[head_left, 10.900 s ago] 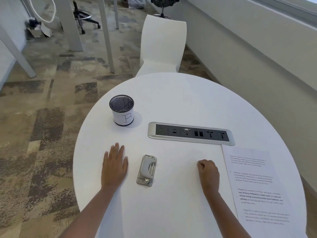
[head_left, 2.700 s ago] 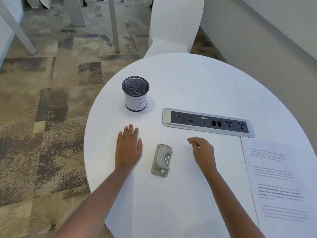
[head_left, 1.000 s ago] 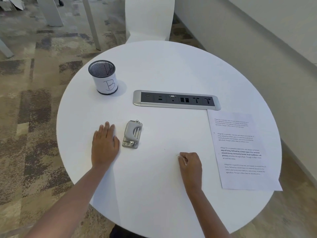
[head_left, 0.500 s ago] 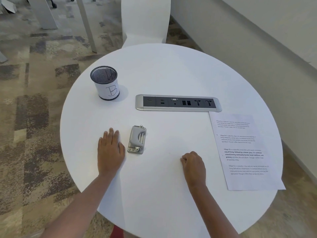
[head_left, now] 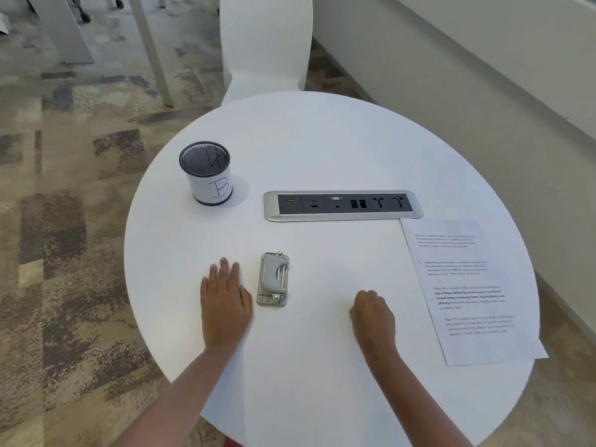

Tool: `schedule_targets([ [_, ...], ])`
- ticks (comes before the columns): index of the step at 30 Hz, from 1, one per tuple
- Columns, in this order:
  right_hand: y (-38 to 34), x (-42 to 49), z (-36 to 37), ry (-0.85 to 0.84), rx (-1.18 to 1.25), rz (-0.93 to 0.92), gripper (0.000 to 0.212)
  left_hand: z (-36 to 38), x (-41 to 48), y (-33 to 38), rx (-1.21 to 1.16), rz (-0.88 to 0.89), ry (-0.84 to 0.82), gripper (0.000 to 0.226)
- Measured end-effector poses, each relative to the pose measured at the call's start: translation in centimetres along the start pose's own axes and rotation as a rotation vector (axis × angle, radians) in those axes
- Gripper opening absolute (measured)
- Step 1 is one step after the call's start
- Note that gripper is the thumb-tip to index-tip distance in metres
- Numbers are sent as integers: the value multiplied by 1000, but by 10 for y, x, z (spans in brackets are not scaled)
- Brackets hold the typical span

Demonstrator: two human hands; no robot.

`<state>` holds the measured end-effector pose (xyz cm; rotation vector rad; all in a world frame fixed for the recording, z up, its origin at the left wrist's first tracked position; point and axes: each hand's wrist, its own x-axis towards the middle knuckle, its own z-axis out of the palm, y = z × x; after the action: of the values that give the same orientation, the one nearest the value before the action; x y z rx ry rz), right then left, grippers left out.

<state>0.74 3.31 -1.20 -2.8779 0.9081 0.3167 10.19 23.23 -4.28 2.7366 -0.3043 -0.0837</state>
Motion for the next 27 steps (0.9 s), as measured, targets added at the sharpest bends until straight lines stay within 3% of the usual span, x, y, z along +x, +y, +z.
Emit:
schedule_targets([
  [2,7,2,4,59,110,49,37,-2,4,-3,2,43,-11,54],
  [5,20,10,-2,84,539,217,20,-4,14,-12,8,97,-8,53],
  [8,28,16,-11,95,984,407,28,-5,23,-13,0,119,-7,55],
  [11,21,29,-21,119,1302,455,23,-7,32,-14,2,134,5,54],
  [16,-59,52,-52,116,1354,270,17,-10,64,-39,-11,123,13,49],
  [21,-125,67,-82,117,1226,26,13,-8,59,-27,-9,175,16,47],
  [27,-214,98,-113,246,1059,-255,13,-9,61,-30,18,180,-5,46],
])
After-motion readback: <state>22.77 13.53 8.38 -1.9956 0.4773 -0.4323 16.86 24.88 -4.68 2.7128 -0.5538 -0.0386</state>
